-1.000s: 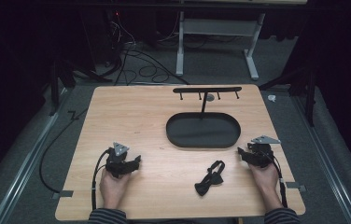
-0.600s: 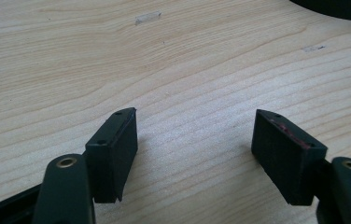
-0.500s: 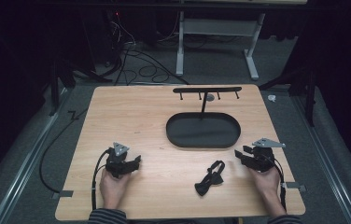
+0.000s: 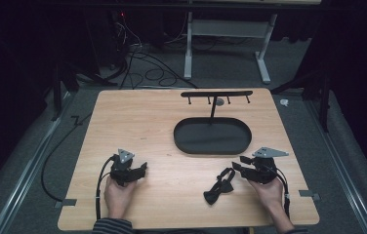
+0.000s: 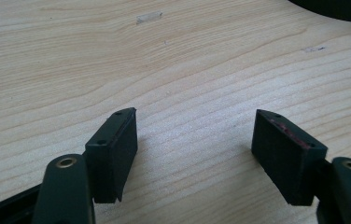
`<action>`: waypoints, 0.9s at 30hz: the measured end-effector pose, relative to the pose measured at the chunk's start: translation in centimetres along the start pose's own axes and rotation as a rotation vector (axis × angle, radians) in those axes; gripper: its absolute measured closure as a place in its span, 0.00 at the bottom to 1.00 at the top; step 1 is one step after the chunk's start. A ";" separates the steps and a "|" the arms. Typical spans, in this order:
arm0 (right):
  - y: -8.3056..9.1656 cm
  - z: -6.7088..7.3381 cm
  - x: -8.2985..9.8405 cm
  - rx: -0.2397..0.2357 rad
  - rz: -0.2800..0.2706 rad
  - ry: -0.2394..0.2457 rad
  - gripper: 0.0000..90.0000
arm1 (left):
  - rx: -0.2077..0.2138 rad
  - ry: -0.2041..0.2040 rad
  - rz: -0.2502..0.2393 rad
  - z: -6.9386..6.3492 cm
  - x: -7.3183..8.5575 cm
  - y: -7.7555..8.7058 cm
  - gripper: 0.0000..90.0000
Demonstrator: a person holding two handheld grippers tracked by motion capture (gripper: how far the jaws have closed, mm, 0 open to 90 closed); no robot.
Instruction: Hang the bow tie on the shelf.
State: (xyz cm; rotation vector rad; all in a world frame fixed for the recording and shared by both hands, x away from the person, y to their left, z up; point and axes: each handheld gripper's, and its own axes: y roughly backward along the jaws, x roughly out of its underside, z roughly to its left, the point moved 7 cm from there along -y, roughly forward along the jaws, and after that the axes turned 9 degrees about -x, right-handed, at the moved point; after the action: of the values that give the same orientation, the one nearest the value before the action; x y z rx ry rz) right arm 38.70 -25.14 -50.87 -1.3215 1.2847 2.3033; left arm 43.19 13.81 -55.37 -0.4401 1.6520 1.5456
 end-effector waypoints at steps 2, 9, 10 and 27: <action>-0.3 0.4 0.1 -0.010 0.014 0.004 0.62 | 0.000 0.000 0.000 0.0 0.0 0.0 0.35; -1.5 0.3 1.2 -0.019 0.077 0.015 0.70 | 0.003 0.004 -0.002 0.0 0.0 0.0 0.35; -1.6 0.2 1.4 -0.020 0.085 0.011 0.71 | 0.003 0.004 -0.002 0.0 0.0 0.0 0.35; -2.1 0.1 1.8 -0.020 0.128 0.058 0.98 | 0.000 0.003 -0.002 0.0 0.0 0.0 0.36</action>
State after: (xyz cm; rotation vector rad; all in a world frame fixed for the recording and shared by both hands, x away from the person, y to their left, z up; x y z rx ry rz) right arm 38.70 -24.25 -53.43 -1.3597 1.4076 2.3841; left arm 43.19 13.84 -55.37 -0.4439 1.6539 1.5439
